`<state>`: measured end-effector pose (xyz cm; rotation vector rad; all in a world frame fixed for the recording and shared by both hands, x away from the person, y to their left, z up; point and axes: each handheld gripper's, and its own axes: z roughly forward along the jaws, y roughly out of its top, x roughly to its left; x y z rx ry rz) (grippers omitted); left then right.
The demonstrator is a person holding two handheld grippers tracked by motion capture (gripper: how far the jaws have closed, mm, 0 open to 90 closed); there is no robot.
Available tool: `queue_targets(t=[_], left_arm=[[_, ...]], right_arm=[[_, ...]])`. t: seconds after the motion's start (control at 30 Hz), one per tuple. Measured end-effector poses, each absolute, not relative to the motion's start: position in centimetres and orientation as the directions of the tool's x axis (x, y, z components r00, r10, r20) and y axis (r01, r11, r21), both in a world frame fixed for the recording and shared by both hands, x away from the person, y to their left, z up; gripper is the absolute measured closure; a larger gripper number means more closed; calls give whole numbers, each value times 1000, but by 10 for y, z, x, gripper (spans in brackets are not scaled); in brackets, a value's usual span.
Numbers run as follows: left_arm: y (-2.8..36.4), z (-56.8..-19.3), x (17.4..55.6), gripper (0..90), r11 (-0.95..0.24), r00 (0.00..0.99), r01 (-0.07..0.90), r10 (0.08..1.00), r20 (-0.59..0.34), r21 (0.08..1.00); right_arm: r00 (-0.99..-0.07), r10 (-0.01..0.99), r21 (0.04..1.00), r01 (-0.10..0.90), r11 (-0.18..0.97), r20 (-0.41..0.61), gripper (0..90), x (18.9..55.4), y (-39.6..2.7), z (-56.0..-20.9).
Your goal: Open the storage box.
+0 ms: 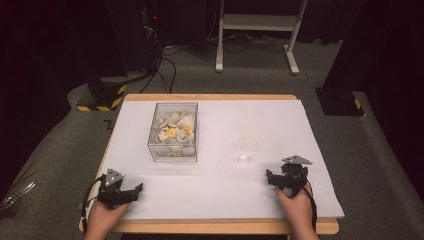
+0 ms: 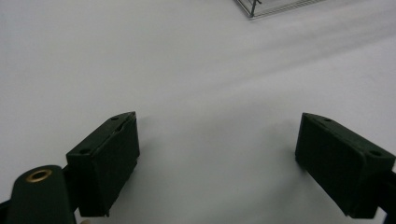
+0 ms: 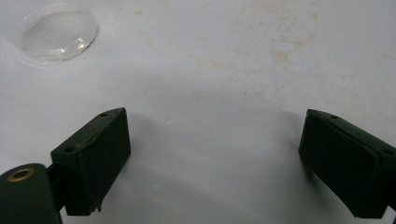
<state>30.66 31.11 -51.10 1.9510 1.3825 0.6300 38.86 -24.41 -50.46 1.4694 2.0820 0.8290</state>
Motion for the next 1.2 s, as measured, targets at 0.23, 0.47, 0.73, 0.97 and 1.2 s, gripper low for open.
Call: queue_targets(t=[0.23, 0.47, 0.73, 0.97, 1.2], left_arm=[[311, -511, 307, 136, -227, 327, 629, 945, 12, 744], [312, -511, 307, 135, -229, 329, 629, 944, 12, 743], [312, -511, 307, 134, -224, 327, 632, 945, 6, 742], [311, -511, 307, 132, -221, 318, 631, 948, 11, 744], [311, -510, 308, 139, -218, 311, 637, 950, 12, 740]], right_arm=[[-324, 946, 703, 669, 241, -15, 87, 389, -245, -505], [-326, 945, 703, 668, 245, -20, 88, 389, -244, -505], [-321, 947, 699, 673, 241, -18, 91, 387, -244, -504], [-316, 948, 697, 674, 244, -26, 93, 380, -244, -504], [-315, 949, 700, 673, 238, -19, 94, 380, -244, -504]])
